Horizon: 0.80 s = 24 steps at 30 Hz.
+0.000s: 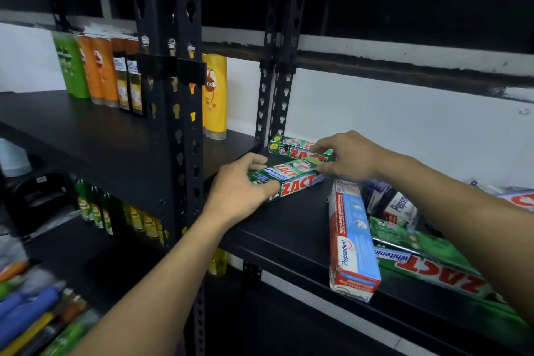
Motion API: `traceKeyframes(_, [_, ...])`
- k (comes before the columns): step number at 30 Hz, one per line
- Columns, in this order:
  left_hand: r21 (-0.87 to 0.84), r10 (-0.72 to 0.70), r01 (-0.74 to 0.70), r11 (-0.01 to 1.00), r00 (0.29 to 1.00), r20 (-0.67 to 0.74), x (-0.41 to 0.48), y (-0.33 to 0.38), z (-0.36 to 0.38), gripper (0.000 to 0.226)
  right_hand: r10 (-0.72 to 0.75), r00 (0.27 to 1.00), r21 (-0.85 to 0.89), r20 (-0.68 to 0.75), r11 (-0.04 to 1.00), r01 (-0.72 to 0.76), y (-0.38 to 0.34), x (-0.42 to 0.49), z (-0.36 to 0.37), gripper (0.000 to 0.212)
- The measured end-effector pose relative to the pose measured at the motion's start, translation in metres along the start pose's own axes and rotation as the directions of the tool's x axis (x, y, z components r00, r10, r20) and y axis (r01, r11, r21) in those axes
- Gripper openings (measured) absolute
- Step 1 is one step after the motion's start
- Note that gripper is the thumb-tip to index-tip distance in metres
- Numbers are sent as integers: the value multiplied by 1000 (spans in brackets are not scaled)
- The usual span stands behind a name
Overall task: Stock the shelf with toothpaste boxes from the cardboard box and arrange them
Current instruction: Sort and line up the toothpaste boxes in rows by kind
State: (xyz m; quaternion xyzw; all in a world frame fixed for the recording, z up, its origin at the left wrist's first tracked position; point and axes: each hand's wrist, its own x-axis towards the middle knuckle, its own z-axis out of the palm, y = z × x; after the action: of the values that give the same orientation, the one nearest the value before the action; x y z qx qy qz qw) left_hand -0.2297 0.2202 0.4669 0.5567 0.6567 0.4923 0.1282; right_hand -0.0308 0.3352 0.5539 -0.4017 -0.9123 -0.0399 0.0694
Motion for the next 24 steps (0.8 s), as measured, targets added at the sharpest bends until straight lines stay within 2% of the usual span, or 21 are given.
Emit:
traceKeyframes(9, [-13,-10,10,1000,1000,-1,-2,3,-2,57,89,981,164,171,979,-117,11,10,7,47])
traceKeyframes(13, [0,-20,20,1000,999,-38,0,-1,-1,46,129,979,261,160,951,-168,19,10,10,46])
traceKeyframes(16, [34,-5,8,999,996,-84,2,-3,1,41,146,989,170,29,974,-148,29,19,8,42])
traceKeyframes(18, [60,23,-17,998,994,-108,3,-5,2,37,160,987,94,-6,983,-159,36,29,7,41])
traceKeyframes(20, [65,44,-37,997,992,-114,4,-6,3,32,184,983,35,6,982,-184,44,39,8,40])
traceKeyframes(24, [57,66,-60,997,990,-123,5,-7,4,27,221,967,-4,123,975,-222,56,52,16,51])
